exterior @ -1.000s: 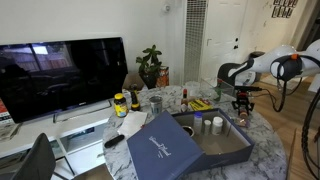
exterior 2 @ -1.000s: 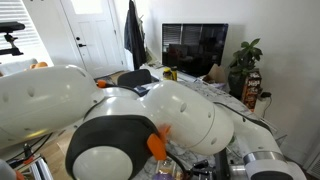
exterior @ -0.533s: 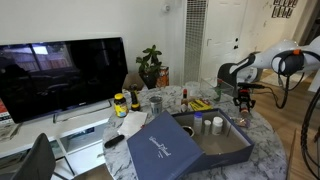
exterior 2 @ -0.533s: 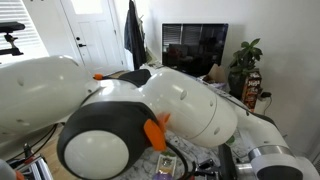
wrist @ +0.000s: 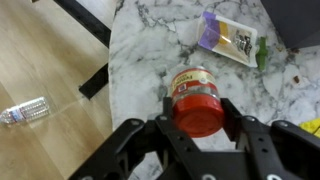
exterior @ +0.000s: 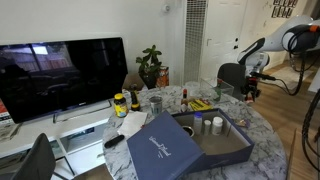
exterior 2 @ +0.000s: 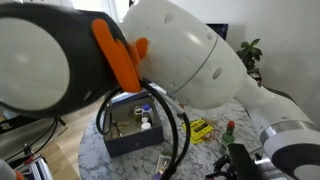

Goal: Pick up the small bottle with a red lid on the right of the table and put it in the shoe box

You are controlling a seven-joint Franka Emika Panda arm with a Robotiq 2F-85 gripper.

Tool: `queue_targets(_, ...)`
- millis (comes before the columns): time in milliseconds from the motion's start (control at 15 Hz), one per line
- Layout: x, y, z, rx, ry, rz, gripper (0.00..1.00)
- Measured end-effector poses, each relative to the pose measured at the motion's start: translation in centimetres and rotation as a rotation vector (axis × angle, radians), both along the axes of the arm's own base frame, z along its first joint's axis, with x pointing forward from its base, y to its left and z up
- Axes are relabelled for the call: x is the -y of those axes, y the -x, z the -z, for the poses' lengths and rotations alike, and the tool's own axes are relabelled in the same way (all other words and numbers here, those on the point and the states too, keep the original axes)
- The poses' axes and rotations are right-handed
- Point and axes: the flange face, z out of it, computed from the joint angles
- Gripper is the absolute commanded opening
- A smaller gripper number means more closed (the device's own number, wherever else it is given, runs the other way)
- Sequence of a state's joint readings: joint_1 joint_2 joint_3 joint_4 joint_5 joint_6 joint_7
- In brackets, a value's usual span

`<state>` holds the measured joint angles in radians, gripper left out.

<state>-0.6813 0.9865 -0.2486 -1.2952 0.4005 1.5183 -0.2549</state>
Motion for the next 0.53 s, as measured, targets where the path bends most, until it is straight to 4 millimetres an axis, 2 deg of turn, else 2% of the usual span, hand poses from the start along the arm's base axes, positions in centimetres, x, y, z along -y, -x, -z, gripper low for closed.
queue_targets(533, -5.2, 0.2, -7.6, 0.23, 0.046, -0.381, 0.24)
